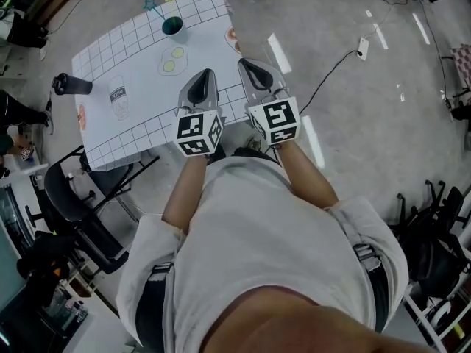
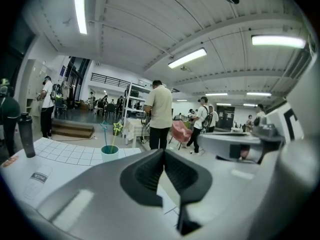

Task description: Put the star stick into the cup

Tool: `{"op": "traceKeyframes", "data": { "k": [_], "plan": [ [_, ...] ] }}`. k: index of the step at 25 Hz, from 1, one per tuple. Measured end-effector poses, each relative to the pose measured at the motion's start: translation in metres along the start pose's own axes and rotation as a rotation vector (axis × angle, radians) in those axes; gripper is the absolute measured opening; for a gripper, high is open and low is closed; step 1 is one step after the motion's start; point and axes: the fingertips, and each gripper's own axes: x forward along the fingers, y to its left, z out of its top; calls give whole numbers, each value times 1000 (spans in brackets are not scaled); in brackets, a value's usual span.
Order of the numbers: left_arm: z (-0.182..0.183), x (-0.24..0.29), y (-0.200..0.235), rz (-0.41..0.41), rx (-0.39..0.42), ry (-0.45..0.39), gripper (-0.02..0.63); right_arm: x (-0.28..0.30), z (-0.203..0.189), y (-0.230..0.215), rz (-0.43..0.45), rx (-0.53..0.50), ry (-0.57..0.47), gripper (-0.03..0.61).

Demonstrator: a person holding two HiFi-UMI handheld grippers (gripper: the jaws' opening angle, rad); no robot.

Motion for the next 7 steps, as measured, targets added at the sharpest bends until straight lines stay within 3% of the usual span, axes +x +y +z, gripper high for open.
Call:
{"op": "traceKeyframes", "data": {
  "k": [7],
  "plan": [
    [0, 0, -32, 2, 51, 0, 3, -23, -3, -18, 9, 21, -17, -2]
  ]
}}
